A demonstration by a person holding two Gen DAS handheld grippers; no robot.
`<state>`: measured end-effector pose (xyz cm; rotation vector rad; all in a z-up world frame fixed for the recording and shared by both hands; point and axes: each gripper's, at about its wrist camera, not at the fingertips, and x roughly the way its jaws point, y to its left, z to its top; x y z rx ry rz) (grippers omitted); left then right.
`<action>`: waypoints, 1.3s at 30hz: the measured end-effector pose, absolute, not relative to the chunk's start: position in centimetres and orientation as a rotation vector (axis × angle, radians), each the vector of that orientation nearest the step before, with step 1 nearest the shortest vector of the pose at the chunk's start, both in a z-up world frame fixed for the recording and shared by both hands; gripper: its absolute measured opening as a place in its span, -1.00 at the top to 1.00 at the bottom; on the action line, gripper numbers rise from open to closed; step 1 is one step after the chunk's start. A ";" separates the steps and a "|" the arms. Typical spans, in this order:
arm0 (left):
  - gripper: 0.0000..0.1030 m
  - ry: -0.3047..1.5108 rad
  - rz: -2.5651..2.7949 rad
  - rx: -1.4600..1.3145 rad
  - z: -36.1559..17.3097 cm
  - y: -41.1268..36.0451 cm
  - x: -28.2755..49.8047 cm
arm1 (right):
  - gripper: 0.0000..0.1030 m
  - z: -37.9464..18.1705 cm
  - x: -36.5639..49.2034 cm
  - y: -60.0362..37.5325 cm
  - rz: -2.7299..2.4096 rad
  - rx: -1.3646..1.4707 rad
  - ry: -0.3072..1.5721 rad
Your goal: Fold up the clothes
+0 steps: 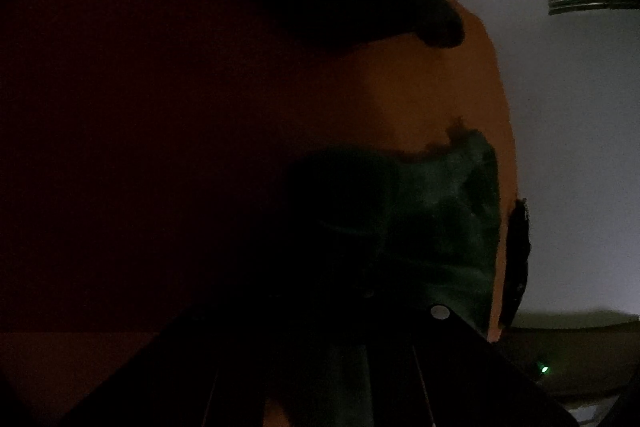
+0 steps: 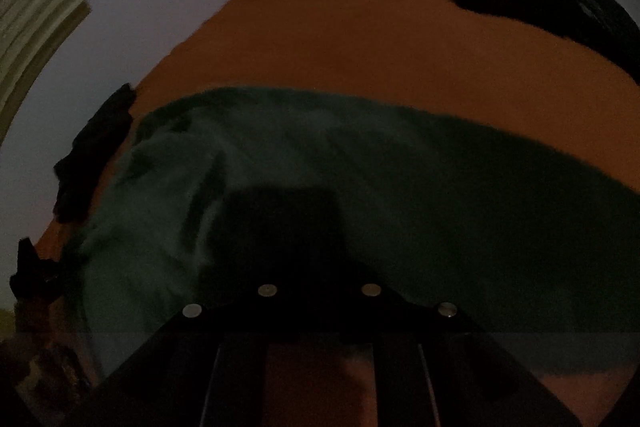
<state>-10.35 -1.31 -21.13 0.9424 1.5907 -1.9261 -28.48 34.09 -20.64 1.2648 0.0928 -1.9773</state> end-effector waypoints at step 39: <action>0.75 1.273 -2.209 1.385 -18.8 -6.2 -49.2 | 0.14 -21.4 -17.3 52.6 -2.181 1.474 -0.282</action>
